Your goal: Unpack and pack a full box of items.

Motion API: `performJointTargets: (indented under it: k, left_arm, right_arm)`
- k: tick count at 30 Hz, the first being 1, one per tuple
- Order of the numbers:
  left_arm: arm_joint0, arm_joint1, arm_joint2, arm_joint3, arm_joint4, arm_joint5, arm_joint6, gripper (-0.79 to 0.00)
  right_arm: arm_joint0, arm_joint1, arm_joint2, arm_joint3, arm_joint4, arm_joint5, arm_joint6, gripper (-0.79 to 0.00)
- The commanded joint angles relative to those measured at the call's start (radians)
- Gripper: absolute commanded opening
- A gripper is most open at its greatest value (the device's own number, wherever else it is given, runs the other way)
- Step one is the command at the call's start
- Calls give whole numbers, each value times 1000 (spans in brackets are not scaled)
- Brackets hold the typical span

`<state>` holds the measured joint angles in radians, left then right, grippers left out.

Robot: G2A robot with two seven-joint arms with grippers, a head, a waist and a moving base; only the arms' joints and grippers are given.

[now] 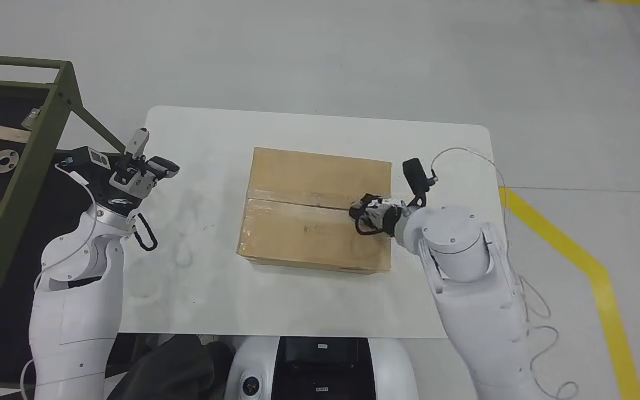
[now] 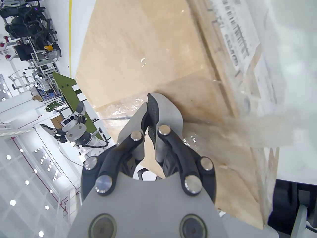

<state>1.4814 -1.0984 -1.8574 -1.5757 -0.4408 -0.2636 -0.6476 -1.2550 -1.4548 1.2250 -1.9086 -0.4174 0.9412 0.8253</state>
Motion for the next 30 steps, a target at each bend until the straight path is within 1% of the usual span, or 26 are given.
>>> performJointTargets:
  k: [1, 19, 25, 30]
  left_arm:
    - [0, 0, 0, 0, 0, 0, 0, 0]
    - [0, 0, 0, 0, 0, 0, 0, 0]
    - [0, 0, 0, 0, 0, 0, 0, 0]
    - [0, 0, 0, 0, 0, 0, 0, 0]
  right_arm:
    - [-6, 4, 8, -2, 4, -2, -3, -785]
    - [-131, 42, 87, -113, 4, 2, -72, -785]
    - [-178, 50, 128, -146, 38, -24, -109, -785]
    - [-189, 56, 145, -153, 55, -47, -135, -785]
